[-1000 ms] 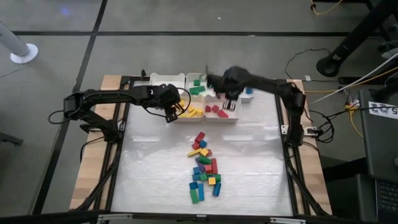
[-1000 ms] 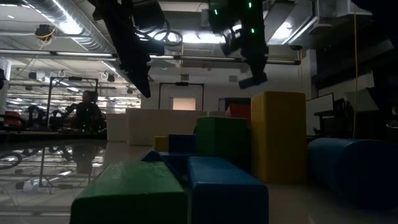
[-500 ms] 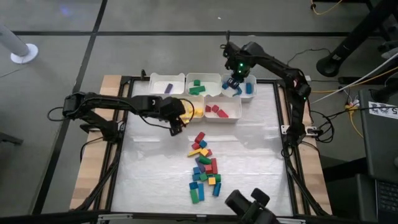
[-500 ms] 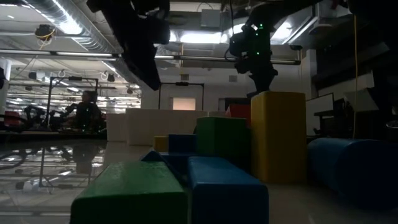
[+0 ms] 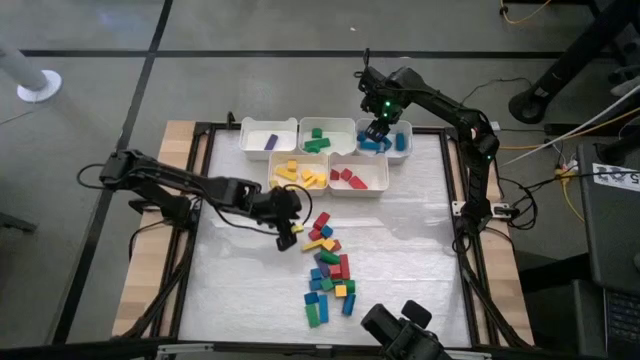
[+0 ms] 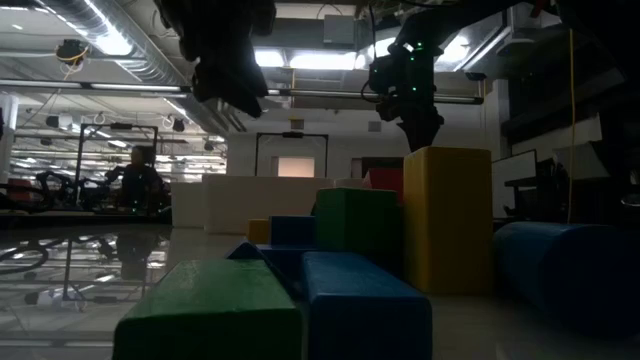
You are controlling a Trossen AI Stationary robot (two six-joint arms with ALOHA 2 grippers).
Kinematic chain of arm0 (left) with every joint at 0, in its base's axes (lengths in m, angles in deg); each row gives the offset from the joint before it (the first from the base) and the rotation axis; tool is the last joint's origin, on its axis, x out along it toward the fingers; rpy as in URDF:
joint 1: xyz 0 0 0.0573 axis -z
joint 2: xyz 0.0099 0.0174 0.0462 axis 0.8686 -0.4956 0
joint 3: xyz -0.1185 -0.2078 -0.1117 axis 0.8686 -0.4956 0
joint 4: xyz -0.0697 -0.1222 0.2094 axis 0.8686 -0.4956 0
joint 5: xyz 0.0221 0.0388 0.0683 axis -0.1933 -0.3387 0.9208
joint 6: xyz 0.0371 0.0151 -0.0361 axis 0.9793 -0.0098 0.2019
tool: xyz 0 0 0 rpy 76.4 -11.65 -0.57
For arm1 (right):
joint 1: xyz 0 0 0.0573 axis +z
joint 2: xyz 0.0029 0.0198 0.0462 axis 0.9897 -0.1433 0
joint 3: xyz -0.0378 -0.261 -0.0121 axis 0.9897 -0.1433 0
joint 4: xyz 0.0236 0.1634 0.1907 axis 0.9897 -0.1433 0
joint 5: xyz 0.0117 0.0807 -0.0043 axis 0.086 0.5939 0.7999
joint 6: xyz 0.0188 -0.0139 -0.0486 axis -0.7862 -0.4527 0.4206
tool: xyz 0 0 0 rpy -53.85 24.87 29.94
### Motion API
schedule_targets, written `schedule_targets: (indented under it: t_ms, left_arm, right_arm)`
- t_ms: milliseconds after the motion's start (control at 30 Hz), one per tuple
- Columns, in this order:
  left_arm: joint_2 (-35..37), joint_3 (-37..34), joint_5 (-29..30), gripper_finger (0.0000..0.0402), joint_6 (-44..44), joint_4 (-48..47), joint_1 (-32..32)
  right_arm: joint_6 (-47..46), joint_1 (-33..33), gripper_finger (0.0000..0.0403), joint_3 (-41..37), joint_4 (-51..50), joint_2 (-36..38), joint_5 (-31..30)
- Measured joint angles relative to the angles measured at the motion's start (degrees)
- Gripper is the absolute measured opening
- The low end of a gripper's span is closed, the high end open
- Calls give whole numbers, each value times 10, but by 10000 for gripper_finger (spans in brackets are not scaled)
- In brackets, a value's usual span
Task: Sort blocks
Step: Put the yellow block into the bottom left bin
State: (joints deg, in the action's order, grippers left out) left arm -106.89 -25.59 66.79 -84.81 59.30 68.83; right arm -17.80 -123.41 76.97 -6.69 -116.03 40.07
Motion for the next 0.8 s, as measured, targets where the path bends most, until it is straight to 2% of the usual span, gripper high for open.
schedule_targets:
  t_ms: [167,367,500,633,800]
  left_arm:
    - [-45,0,13,184,-13,55,45]
    - [-120,0,14,184,-13,74,77]
    - [-159,0,24,184,-13,84,80]
    - [-186,0,60,184,-12,84,77]
    - [-209,0,63,184,-8,84,66]
  right_arm:
    - [0,0,181,0,0,0,0]
    - [-1,0,182,0,-4,0,2]
    - [-1,0,182,0,-5,0,5]
    - [-1,0,182,0,-5,0,5]
    - [-1,1,182,0,-5,0,7]
